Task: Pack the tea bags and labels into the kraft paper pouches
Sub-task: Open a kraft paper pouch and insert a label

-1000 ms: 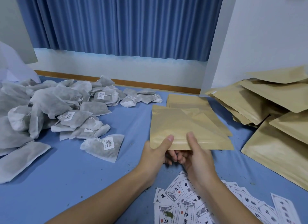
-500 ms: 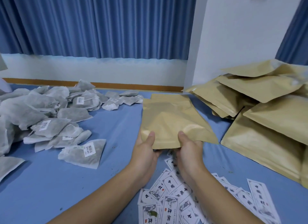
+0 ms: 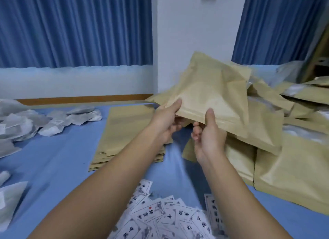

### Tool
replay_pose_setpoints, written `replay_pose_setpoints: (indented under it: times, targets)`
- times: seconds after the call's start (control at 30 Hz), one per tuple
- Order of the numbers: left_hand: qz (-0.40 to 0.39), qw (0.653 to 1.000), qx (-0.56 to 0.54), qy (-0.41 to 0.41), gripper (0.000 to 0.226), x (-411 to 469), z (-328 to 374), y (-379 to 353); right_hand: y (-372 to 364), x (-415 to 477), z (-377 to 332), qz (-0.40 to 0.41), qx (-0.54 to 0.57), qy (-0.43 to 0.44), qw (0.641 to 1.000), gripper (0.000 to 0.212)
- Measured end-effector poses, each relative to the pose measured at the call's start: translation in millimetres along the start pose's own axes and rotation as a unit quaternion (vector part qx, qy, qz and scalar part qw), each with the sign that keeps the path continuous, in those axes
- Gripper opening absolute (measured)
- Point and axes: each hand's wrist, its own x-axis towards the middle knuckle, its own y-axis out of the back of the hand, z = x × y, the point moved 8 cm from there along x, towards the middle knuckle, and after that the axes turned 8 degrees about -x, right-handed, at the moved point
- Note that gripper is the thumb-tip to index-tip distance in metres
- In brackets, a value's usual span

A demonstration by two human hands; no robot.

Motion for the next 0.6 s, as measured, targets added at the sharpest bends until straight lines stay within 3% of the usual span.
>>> replay_pose_setpoints:
  times: [0.07, 0.13, 0.17, 0.23, 0.27, 0.37, 0.47, 0.53, 0.6]
  targets:
    - [0.044, 0.998, 0.032, 0.042, 0.012, 22.3, -16.7, -10.8, 11.8, 24.0, -13.2, 0.018, 0.001, -0.005, 1.000, 0.016]
    - [0.028, 0.997, -0.047, 0.056, 0.012, 34.5, -23.6, -29.9, 17.8, 46.3, -25.8, 0.021, 0.030, -0.015, 0.999, 0.012]
    - [0.001, 0.993, -0.111, 0.048, 0.020, 38.5, -23.5, -41.0, 16.7, 56.7, -31.9, 0.009, 0.072, -0.024, 0.997, 0.014]
    - [-0.051, 0.971, -0.232, 0.041, 0.063, 47.9, -23.6, -54.9, 10.3, 75.3, -42.4, -0.025, 0.172, -0.037, 0.984, 0.026]
    - [-0.065, 0.970, -0.231, 0.035, 0.072, 51.0, -23.7, -57.8, 7.2, 83.7, -46.0, -0.035, 0.193, -0.043, 0.980, 0.028]
    - [-0.062, 0.994, -0.093, 0.009, 0.052, 48.8, -27.6, -54.4, -7.3, 90.4, -46.7, -0.069, 0.141, -0.033, 0.987, 0.013]
    - [-0.033, 0.989, 0.116, -0.088, 0.024, 37.7, -18.0, -29.9, -21.1, 77.3, -24.5, -0.118, 0.017, -0.015, 0.993, 0.018]
    - [0.001, 0.934, 0.310, -0.180, 0.036, 27.2, -1.9, -8.9, -29.0, 63.3, -5.1, -0.142, -0.112, 0.017, 0.983, 0.019]
    - [0.025, 0.869, 0.448, -0.210, 0.036, 13.0, 8.2, 14.4, -40.4, 46.5, 10.6, -0.172, -0.260, 0.091, 0.946, 0.025]
